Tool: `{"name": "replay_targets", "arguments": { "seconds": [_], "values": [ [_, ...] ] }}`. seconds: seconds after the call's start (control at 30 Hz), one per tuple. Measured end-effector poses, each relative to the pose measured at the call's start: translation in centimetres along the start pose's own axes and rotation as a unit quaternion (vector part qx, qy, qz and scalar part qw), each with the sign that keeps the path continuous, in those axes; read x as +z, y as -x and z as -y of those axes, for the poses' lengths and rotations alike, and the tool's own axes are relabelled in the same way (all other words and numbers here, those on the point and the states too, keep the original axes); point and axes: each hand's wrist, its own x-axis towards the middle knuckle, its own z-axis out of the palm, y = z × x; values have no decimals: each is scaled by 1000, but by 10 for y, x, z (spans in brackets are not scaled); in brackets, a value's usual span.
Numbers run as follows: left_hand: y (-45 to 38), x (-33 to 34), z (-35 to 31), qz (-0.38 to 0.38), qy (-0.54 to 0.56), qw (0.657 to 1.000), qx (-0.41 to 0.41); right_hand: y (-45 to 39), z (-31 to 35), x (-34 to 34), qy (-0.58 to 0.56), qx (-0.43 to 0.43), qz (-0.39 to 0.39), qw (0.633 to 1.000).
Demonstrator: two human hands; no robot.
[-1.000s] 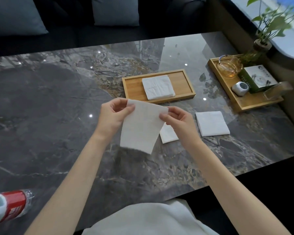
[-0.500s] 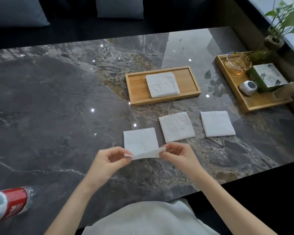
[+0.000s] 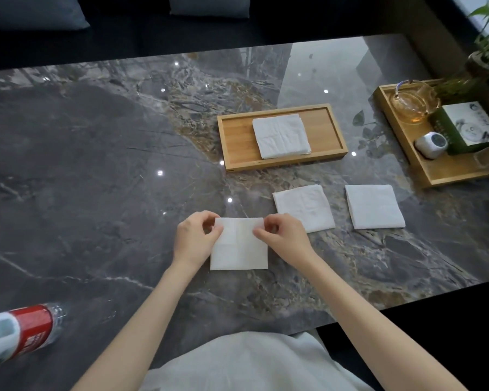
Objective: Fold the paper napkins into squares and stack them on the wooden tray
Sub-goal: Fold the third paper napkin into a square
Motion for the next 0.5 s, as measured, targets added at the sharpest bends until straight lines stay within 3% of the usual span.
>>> {"name": "replay_targets", "arguments": {
  "seconds": [0.17, 0.23, 0.3, 0.4, 0.5],
  "values": [
    [-1, 15, 6, -42, -98, 994, 15, -4, -2, 14, 161, -32, -91, 982],
    [8, 17, 5, -84, -118, 988, 59, 5, -2, 19, 175, -39, -142, 973],
    [19, 21, 7, -107, -152, 975, 124, 18, -1, 27, 188, -99, -183, 960],
    [41, 34, 16, -23, -206, 958, 197, 38, -3, 47, 234, -169, -103, 952],
    [56, 42, 32, 47, -275, 941, 193, 46, -16, 61, 293, -142, -17, 945]
  ]
}}
